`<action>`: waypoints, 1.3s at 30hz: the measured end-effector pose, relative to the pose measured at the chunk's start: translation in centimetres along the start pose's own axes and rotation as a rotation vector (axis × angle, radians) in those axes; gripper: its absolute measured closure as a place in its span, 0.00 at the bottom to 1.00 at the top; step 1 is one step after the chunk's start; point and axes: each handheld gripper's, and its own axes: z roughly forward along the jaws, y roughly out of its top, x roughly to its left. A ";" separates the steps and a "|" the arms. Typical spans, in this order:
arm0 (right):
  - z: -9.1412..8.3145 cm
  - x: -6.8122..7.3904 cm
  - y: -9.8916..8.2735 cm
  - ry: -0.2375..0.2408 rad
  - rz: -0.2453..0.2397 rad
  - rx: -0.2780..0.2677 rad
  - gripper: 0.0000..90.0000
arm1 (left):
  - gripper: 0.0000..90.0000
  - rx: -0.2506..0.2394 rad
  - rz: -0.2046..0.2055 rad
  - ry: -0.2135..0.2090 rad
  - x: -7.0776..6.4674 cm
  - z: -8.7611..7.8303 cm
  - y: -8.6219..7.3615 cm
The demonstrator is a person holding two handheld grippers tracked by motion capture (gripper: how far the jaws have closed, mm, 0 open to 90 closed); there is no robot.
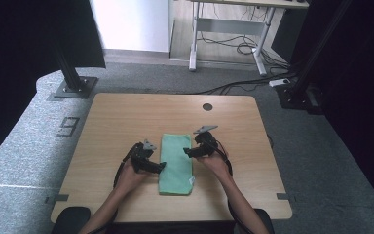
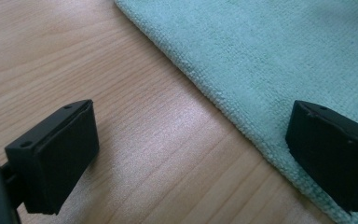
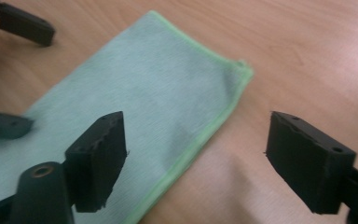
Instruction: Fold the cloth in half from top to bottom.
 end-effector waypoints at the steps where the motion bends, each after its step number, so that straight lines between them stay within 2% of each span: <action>1: 0.3 -0.3 0.4 -0.007 -0.009 0.009 0.25 | 0.03 -0.001 -0.001 0.000 0.0 0.0 0.0; 5: 1.3 -1.1 1.4 -0.003 -0.001 0.017 0.33 | 0.03 0.001 0.001 0.000 0.0 0.0 0.0; 13: 3.3 -2.2 2.7 -0.018 -0.016 0.030 0.47 | 0.03 0.001 0.001 0.000 0.0 0.0 0.0; 19: 4.8 -3.2 2.8 -0.013 -0.005 0.048 0.55 | 0.03 -0.005 -0.008 -0.001 -0.1 0.0 0.0; 23: 5.6 -3.4 2.6 -0.009 -0.022 0.076 0.63 | 0.03 0.000 -0.003 -0.002 0.0 0.0 0.0; 26: 5.7 -3.6 2.4 0.018 -0.002 0.066 0.71 | 0.03 0.003 -0.001 -0.005 0.0 0.0 0.0; 29: 5.8 -3.5 2.4 0.058 -0.008 0.067 0.86 | 0.04 0.003 0.003 -0.006 0.0 0.0 0.1; 31: 5.8 -3.5 2.5 0.069 -0.009 0.069 0.91 | 0.04 0.004 0.003 -0.005 0.0 0.0 0.1; 34: 5.7 -3.3 2.6 0.063 -0.007 0.073 0.94 | 0.04 0.003 0.000 -0.004 0.0 0.0 0.1; 36: 5.3 -2.9 2.7 0.040 -0.051 0.064 0.95 | 0.04 0.002 0.000 -0.002 0.0 0.0 0.0; 39: 4.6 -2.6 3.0 0.034 -0.075 0.036 0.95 | 0.04 -0.004 -0.007 0.002 -0.1 0.0 0.0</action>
